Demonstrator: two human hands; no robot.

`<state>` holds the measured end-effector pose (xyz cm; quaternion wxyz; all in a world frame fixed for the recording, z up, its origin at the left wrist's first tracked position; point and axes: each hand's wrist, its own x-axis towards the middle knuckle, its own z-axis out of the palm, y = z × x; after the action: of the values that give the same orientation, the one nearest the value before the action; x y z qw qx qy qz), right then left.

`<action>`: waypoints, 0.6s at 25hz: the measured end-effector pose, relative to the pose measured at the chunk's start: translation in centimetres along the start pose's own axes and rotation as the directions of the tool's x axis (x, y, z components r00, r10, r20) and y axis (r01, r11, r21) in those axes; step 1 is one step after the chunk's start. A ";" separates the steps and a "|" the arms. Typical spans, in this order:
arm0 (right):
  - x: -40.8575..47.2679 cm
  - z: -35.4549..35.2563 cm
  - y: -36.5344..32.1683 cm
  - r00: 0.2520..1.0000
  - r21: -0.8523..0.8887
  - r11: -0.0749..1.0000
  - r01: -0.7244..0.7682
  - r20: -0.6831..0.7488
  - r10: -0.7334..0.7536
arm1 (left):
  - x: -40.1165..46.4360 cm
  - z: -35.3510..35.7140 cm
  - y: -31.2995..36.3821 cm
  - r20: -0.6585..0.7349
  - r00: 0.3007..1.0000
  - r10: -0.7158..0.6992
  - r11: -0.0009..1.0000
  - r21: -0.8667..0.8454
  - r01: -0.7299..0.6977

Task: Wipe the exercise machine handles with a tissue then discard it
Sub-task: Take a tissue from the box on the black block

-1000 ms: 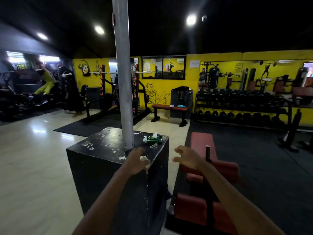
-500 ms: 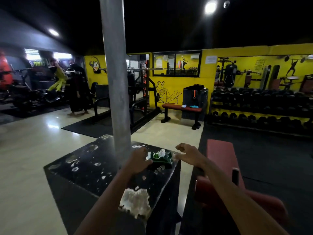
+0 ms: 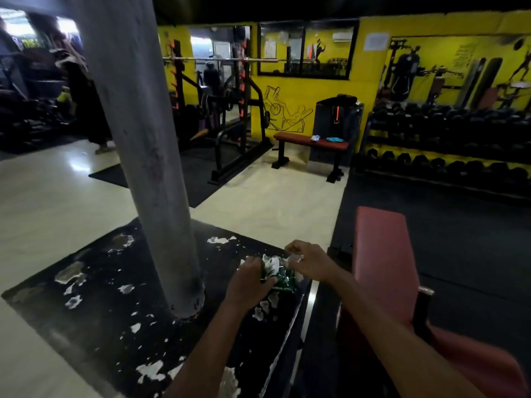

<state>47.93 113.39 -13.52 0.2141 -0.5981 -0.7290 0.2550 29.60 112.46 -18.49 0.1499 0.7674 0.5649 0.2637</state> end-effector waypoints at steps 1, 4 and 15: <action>0.6 0.0 0.1 1.000 -0.002 1.000 -0.010 -0.002 0.010 | 0.2 0.2 0.1 -0.021 1.000 0.006 0.999 0.037 -0.006; 1.8 0.6 -0.1 1.000 -0.035 0.999 -0.007 0.010 0.007 | 0.8 0.8 -0.4 -0.102 0.995 -0.005 0.999 0.050 0.010; 3.9 3.4 -0.7 0.998 -0.192 0.980 0.051 -0.017 -0.055 | 1.4 1.2 -1.8 -0.157 0.985 -0.068 0.971 -0.239 0.029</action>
<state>44.60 116.74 -15.70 0.1706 -0.5992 -0.7633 0.1713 29.21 114.44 -20.08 0.1993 0.7057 0.5586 0.3875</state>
